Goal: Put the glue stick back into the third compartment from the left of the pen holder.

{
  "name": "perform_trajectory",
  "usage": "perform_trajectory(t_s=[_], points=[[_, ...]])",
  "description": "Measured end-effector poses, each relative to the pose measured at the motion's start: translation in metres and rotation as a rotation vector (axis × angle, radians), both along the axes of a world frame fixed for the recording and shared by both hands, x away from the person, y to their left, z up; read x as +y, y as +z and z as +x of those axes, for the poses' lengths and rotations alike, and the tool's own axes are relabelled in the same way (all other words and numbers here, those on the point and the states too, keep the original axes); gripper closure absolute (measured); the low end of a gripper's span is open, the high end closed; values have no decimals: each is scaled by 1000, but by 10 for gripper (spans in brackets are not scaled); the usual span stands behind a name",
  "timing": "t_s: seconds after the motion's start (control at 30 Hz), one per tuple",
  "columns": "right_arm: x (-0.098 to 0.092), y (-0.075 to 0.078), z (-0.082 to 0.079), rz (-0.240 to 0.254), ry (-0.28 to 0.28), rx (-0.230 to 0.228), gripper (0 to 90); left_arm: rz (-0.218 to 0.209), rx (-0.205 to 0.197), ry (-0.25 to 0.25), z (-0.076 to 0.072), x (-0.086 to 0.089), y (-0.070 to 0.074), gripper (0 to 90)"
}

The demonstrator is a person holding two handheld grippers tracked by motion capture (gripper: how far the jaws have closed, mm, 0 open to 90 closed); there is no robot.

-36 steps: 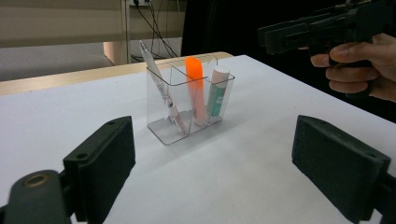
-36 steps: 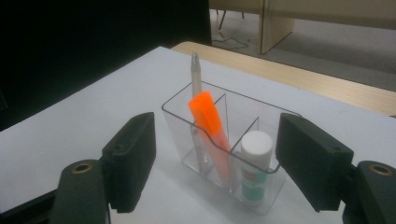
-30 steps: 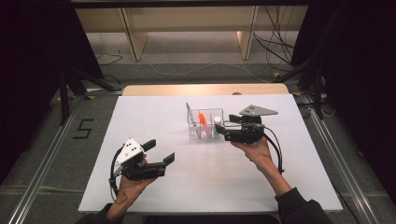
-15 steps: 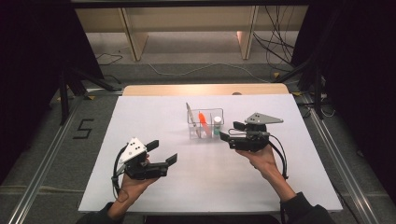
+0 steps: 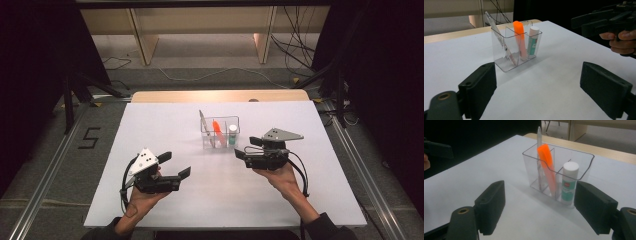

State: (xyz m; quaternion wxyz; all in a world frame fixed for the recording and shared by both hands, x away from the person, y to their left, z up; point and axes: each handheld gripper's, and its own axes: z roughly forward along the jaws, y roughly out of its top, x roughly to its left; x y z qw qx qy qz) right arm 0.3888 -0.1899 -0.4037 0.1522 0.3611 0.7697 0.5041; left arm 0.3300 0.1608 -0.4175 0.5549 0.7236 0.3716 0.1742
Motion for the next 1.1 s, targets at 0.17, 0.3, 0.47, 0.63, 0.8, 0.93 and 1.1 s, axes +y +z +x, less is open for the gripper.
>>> perform_trajectory(t_s=[0.17,0.3,0.47,0.63,0.8,0.93,1.1], points=[[-1,-2,-5,8,4,-2,257,0,5,-4,0,0,0,132],[-2,-3,-9,10,9,1,255,-2,7,-7,-1,0,-1,132],[-3,-4,-13,17,14,-4,253,-2,11,-10,-1,0,-1,132],[-8,-4,-18,19,12,-10,250,3,16,-21,-1,0,-1,132],[-15,-4,-25,32,7,-17,239,6,18,-31,-1,0,-1,133],[-21,-6,-30,37,3,-27,235,11,20,-44,-2,-1,-2,137],[-25,-9,-35,39,5,-34,230,11,18,-45,-2,-1,-1,138]])
